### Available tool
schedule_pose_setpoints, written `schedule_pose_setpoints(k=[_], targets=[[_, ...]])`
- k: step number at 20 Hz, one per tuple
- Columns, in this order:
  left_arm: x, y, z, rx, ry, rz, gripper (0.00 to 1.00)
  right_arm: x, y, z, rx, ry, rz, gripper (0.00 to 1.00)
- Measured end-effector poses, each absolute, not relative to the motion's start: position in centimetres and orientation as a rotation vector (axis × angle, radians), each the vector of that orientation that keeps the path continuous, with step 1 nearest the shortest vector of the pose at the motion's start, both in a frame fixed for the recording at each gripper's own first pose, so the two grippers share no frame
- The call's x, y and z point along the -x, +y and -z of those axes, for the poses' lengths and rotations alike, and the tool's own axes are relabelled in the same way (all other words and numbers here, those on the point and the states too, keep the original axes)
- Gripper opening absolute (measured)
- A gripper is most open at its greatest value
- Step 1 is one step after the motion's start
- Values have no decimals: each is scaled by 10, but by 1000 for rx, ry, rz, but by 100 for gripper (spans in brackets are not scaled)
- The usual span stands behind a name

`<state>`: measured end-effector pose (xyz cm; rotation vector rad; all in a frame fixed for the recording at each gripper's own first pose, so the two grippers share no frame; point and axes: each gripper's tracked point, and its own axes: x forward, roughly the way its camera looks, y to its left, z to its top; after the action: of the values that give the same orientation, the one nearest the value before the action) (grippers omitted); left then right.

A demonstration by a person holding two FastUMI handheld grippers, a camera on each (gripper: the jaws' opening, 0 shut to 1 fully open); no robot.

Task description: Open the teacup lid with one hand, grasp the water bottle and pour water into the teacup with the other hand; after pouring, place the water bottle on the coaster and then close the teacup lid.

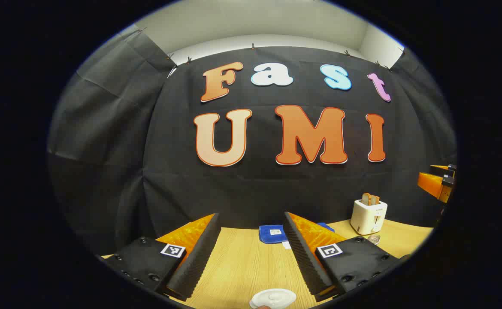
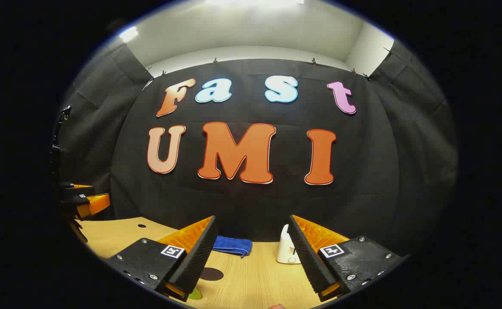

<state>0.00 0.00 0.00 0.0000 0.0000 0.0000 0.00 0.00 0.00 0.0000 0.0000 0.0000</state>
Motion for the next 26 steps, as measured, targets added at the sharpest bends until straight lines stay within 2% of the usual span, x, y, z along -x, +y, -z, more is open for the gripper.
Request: schedule_pose_setpoints(k=[19, 26], targets=[[4, -2, 1, -4, 0, 4, 96, 0, 8, -5, -22, -4, -23, 99], [8, -8, 28, -29, 45, 25, 96, 5, 14, 6, -32, 15, -41, 99]])
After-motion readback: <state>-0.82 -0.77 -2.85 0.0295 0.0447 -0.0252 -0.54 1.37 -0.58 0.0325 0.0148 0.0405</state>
